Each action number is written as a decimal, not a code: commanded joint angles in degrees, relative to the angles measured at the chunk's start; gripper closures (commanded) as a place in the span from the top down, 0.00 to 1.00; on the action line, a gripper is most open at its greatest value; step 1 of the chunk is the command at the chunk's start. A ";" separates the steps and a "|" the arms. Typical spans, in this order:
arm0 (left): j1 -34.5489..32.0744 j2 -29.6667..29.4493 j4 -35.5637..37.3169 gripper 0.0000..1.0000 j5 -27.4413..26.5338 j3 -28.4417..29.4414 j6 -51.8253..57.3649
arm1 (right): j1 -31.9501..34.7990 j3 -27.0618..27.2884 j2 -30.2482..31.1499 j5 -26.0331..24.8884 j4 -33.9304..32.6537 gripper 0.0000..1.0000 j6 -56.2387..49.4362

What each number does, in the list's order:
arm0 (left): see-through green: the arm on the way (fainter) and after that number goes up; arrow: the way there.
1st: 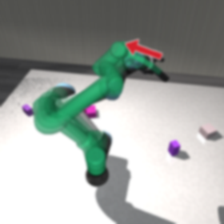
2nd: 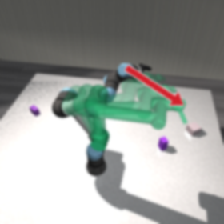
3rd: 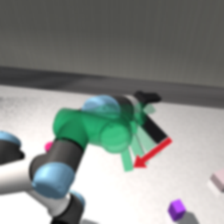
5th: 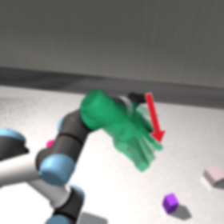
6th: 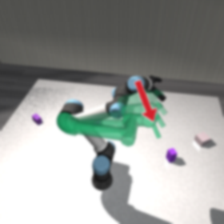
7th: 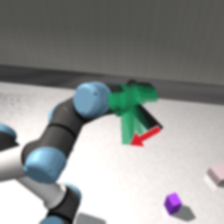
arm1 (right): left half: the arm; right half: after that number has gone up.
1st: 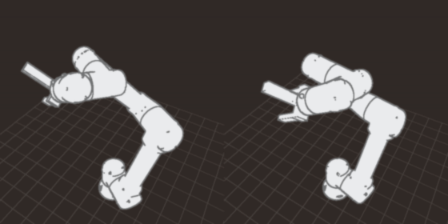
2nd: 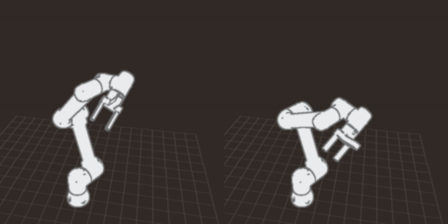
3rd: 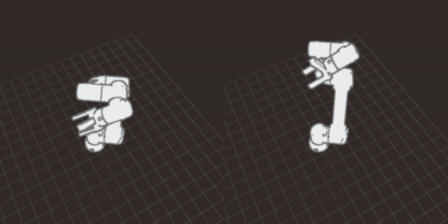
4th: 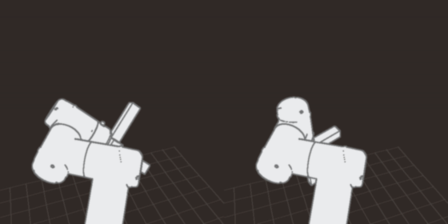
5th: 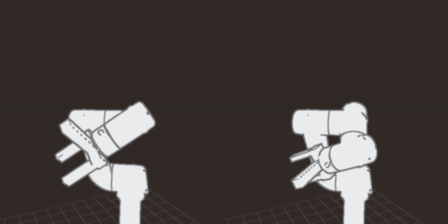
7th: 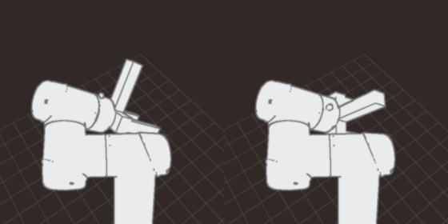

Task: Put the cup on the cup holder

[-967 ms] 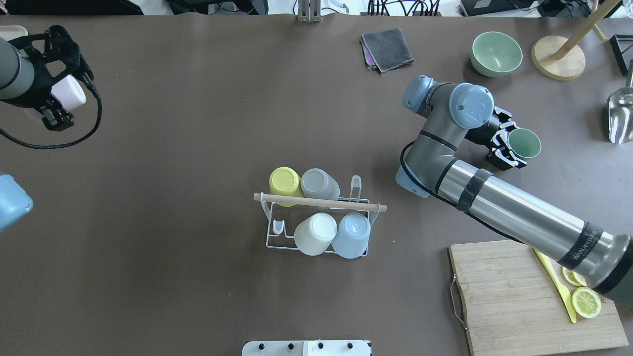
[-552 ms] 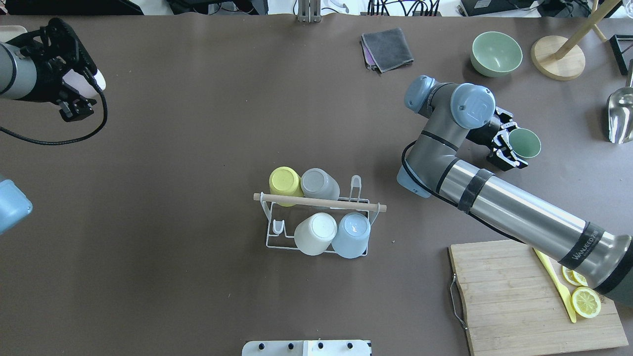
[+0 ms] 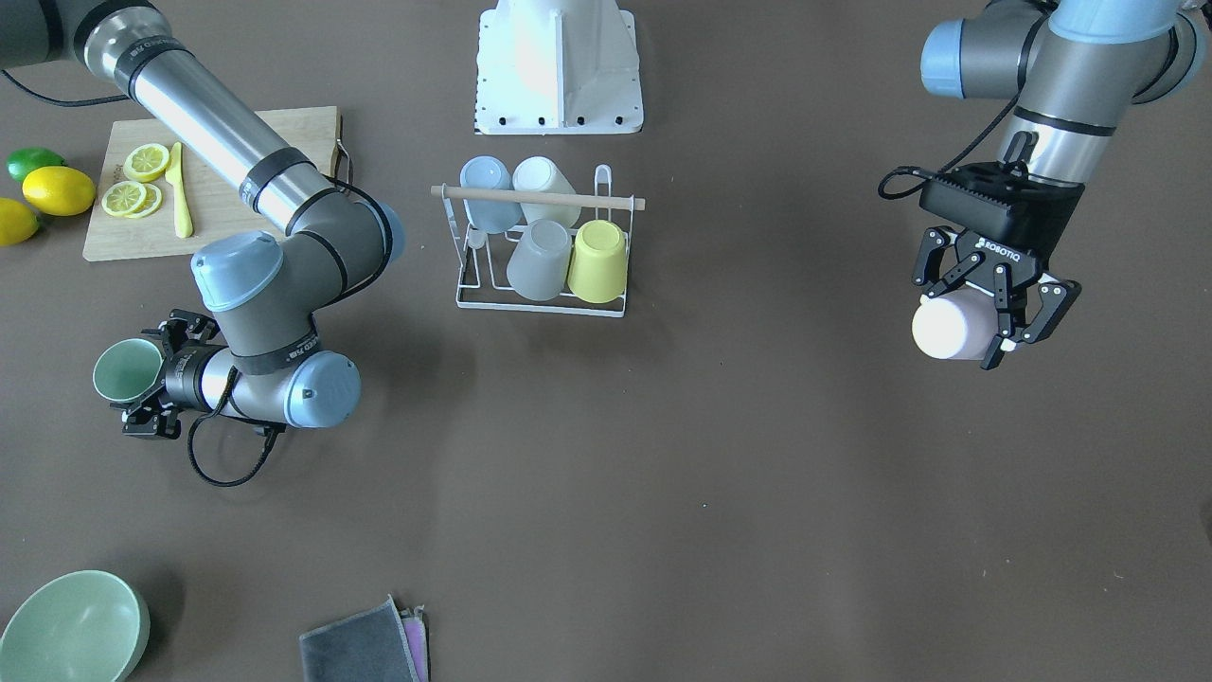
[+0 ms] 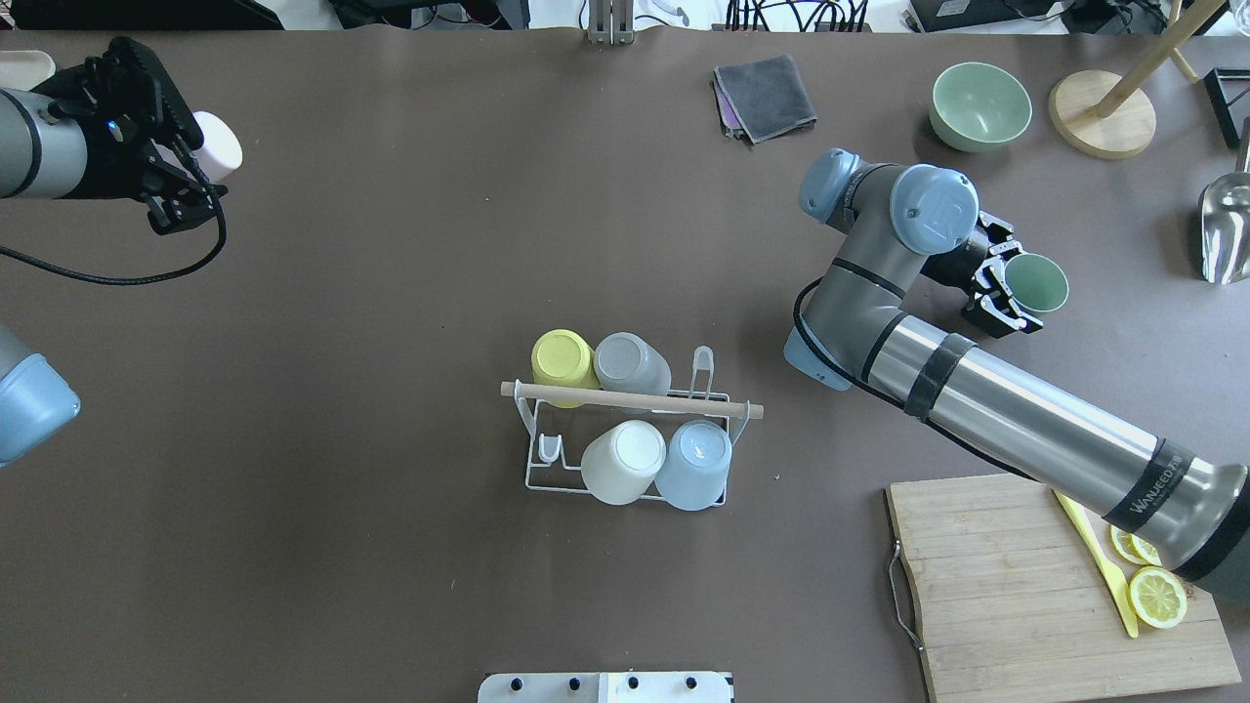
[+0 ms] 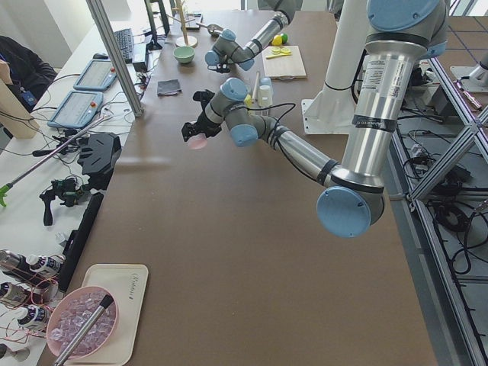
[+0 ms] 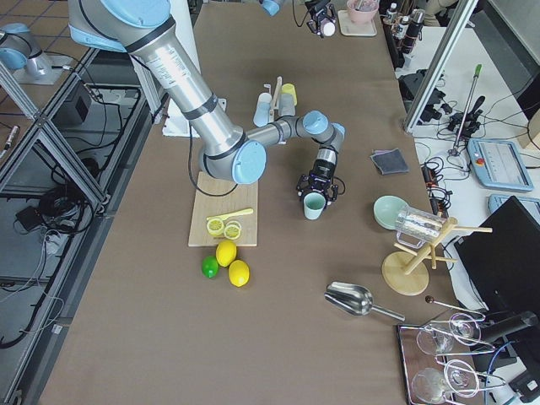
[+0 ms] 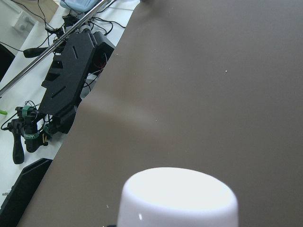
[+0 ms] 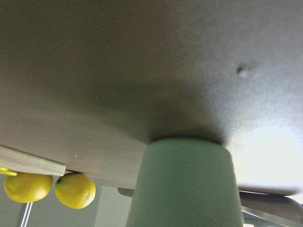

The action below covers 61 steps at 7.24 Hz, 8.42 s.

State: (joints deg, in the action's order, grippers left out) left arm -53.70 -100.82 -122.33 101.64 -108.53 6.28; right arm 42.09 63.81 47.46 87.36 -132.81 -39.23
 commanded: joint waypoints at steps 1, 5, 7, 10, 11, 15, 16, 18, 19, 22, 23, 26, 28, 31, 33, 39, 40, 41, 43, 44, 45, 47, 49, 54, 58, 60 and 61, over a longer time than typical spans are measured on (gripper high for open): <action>-0.09 0.10 -3.69 0.51 -0.04 -0.02 -0.21 | -0.08 -0.09 0.00 0.09 0.01 1.00 0.12; 0.43 -0.51 -16.84 0.51 -0.31 -0.37 -7.15 | -0.60 -0.09 0.00 0.97 0.09 0.93 0.12; 4.80 -0.43 -29.13 0.51 1.18 -0.55 -8.91 | -0.69 -0.09 0.00 0.97 0.09 0.70 -0.23; 17.89 -2.08 -42.60 0.51 1.28 -0.81 -12.07 | 0.70 1.57 0.09 0.80 -0.43 0.37 -2.16; 22.28 -2.88 -48.73 0.51 1.19 -0.29 -16.17 | 2.72 4.63 0.96 0.97 -0.78 0.37 -3.47; 30.49 -8.76 -68.98 0.51 0.66 10.77 -19.72 | 6.86 22.29 5.10 10.70 -1.05 0.37 -2.70; 30.49 -9.82 -71.44 0.51 0.66 12.36 -19.38 | 8.96 24.67 5.27 14.21 -0.96 0.37 -2.00; 30.49 -10.97 -76.82 0.51 0.57 17.45 -15.54 | 12.05 30.30 7.28 22.56 4.62 0.37 -1.99; 30.49 -10.97 -76.74 0.51 0.57 19.21 -9.68 | 12.92 30.76 9.30 27.20 11.63 0.37 -1.90; 31.37 -12.11 -76.39 0.51 0.49 20.90 3.70 | 15.21 34.44 13.18 45.56 30.36 0.37 8.50; 32.59 -12.11 -76.47 0.51 0.57 21.59 4.00 | 16.26 34.28 13.27 51.36 37.55 0.37 14.12; 32.96 -14.65 -77.00 0.51 0.57 25.62 3.92 | 16.54 33.93 15.98 55.73 68.17 0.33 38.96; 32.96 -15.19 -77.26 0.51 0.57 26.61 3.83 | 16.62 33.66 18.54 55.47 80.82 0.33 46.15; 33.04 -15.02 -79.89 0.51 0.66 28.27 3.57 | 15.84 30.44 18.46 51.52 93.99 0.33 51.35; 33.04 -15.10 -80.08 0.51 0.66 28.90 3.48 | 15.05 24.11 18.37 48.88 106.82 0.33 54.41; 33.92 -15.28 -79.99 0.52 0.66 29.51 3.22 | -1.55 19.15 19.33 26.04 138.94 0.23 69.72; 33.92 -15.37 -80.08 0.52 0.66 29.51 1.65 | -2.96 19.60 20.47 23.93 142.36 0.23 69.99; 33.92 -15.54 -80.08 0.52 0.66 29.42 1.11 | -4.28 19.60 21.09 22.52 144.56 0.23 70.34; 33.92 -16.07 -79.90 0.52 0.57 29.95 0.49 | -6.48 19.60 21.18 18.92 145.72 0.23 70.26; 33.92 -16.07 -79.99 0.52 0.57 29.95 0.49 | -7.36 19.69 21.18 16.90 145.73 0.23 69.73; 33.84 -16.07 -79.99 0.52 0.57 29.95 0.49 | -9.02 19.78 21.18 14.44 145.90 0.24 67.90; 33.40 -16.07 -79.99 0.52 0.49 29.86 0.32 | -10.96 19.78 21.97 12.41 146.34 0.27 64.56; 33.04 -16.07 -79.99 0.52 -0.57 29.86 -0.74 | -12.73 19.69 22.06 10.82 146.34 0.31 62.96; 32.96 -15.98 -79.99 0.53 -1.35 30.65 -0.65 | -13.61 19.78 22.85 10.82 146.34 0.31 60.33; 32.87 -15.98 -80.08 0.98 -1.54 30.92 -2.22 | -13.52 21.44 24.95 10.90 146.34 0.43 60.41; 32.96 -15.98 -80.08 0.98 -1.54 30.92 -3.29 | -14.31 21.62 25.84 10.82 146.34 0.93 60.93; 32.96 -15.98 -80.08 0.98 -1.54 30.83 -3.29 | -14.40 21.80 25.84 10.82 146.34 1.00 61.03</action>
State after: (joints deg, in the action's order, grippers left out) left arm -20.75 -116.81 -202.41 100.11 -77.64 3.16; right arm 27.95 85.41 73.14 98.20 13.54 21.58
